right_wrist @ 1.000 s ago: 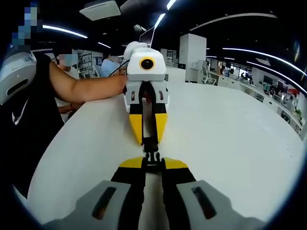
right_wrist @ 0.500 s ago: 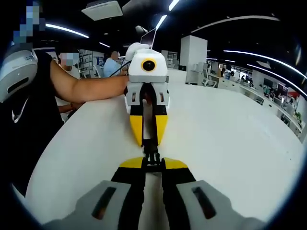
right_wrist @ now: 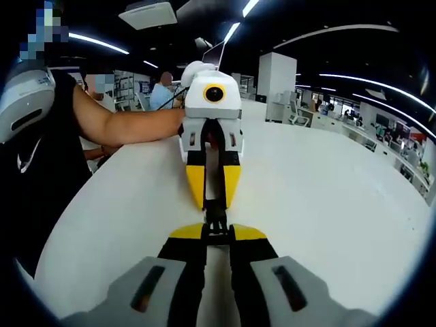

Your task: Snap the two parts of the plastic buckle together until the buckle closes and remains connected.

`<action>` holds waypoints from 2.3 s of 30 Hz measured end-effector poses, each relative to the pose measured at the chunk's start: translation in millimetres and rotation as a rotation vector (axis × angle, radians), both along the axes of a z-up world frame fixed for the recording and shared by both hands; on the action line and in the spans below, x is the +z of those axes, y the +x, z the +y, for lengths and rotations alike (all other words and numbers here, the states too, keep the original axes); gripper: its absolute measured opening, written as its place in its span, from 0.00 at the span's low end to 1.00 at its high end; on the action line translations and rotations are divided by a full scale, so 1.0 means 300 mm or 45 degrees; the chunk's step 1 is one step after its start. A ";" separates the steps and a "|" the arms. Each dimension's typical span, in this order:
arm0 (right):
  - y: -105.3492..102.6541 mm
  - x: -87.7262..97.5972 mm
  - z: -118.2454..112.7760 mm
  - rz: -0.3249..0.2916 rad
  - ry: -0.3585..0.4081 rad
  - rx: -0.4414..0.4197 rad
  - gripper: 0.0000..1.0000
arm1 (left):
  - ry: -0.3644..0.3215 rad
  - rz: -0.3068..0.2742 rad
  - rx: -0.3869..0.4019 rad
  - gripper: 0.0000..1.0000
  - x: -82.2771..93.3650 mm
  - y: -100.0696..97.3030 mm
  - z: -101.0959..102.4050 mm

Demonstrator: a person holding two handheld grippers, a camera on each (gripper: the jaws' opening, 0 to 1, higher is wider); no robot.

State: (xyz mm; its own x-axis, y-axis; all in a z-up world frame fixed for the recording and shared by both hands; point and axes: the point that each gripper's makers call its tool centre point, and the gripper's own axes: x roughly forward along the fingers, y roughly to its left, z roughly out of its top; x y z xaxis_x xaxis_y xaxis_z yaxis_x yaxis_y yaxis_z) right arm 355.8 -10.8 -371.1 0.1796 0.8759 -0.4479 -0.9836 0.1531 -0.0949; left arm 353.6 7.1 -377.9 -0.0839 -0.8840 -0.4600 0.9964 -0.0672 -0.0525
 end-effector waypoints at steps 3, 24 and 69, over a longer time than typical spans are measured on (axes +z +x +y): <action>-0.001 0.000 0.000 0.000 0.000 0.001 0.11 | -0.001 0.000 -0.001 0.11 0.000 0.000 -0.001; -0.016 -0.003 0.015 0.009 0.010 0.042 0.10 | 0.007 0.002 -0.029 0.10 0.001 -0.015 -0.013; -0.011 -0.003 0.016 0.009 0.021 0.050 0.08 | 0.028 -0.008 -0.001 0.08 0.000 -0.012 -0.021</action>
State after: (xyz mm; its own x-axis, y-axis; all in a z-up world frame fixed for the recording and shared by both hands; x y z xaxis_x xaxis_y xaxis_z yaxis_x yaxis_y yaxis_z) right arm 352.5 -6.1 -372.0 0.1421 0.8895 -0.4343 -0.9895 0.1162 -0.0856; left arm 350.0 1.0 -377.9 -0.0816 -0.8736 -0.4797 0.9966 -0.0669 -0.0475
